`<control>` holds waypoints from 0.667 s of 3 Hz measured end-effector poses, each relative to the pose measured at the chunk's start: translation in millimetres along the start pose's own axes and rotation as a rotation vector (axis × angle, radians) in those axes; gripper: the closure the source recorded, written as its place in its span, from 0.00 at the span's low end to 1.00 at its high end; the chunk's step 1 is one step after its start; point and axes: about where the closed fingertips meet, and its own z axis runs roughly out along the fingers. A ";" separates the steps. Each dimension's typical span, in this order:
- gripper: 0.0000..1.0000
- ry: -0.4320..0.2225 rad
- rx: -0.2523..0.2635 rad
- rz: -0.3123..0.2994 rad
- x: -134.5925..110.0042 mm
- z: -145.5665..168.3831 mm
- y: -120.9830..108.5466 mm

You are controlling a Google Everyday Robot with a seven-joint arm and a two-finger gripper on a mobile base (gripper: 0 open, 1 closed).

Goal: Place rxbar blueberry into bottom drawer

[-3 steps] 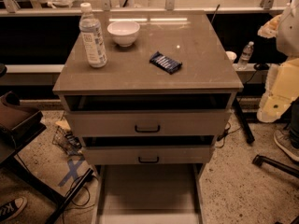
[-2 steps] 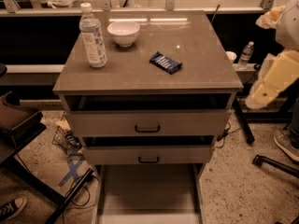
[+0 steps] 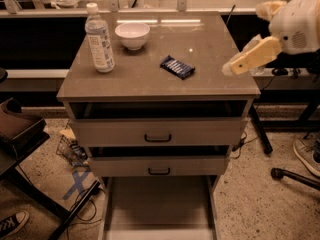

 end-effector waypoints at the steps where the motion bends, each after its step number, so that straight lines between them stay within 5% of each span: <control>1: 0.00 -0.264 0.028 0.097 -20.8 35.7 -24.9; 2: 0.00 -0.328 0.001 0.131 -38.9 48.2 -20.8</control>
Offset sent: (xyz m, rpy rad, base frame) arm 0.0356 0.0184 0.0032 0.2174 -0.0729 0.0042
